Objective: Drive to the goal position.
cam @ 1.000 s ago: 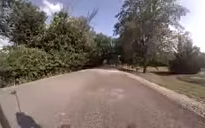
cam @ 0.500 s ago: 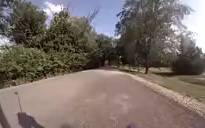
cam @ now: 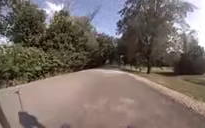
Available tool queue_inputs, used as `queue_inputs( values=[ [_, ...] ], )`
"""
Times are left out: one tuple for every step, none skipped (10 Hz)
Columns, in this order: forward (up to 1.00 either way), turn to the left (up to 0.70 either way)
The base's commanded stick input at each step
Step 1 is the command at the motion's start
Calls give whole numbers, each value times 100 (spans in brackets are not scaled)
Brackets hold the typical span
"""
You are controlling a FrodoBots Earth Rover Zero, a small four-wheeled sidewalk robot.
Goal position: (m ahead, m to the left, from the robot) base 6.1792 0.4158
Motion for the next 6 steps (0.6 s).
queue_inputs(
  values=[
    [70, 0],
    [70, 0],
    [70, 0],
    [70, 0],
    [70, 0],
    [70, 0]
  ],
)
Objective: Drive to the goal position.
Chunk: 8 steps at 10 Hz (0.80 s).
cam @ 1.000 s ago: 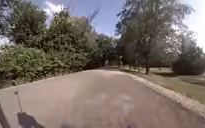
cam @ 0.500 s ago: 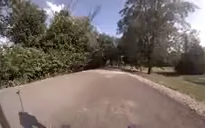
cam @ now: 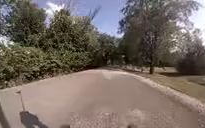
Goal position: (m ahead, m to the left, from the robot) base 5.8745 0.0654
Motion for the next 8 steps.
queue_inputs(
  values=[
    [70, 0],
    [70, 0],
    [70, 0],
    [70, 0],
    [70, 0],
    [70, 0],
    [70, 0],
    [70, 0]
  ],
)
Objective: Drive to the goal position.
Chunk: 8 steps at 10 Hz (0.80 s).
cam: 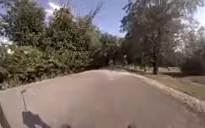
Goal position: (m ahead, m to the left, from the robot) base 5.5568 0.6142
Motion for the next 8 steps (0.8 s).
queue_inputs(
  values=[
    [70, -19],
    [70, -32],
    [70, -35],
    [70, -35],
    [70, -35],
    [70, -35],
    [70, -35],
    [70, -23]
  ],
)
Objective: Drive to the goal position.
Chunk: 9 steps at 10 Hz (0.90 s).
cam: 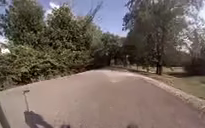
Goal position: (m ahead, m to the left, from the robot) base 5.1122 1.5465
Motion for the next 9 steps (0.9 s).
queue_inputs(
  values=[
    [70, -7],
    [70, 0],
    [70, 0],
    [70, 0],
    [70, 0],
    [70, 0],
    [70, 0],
    [70, 0],
    [70, 0]
  ],
)
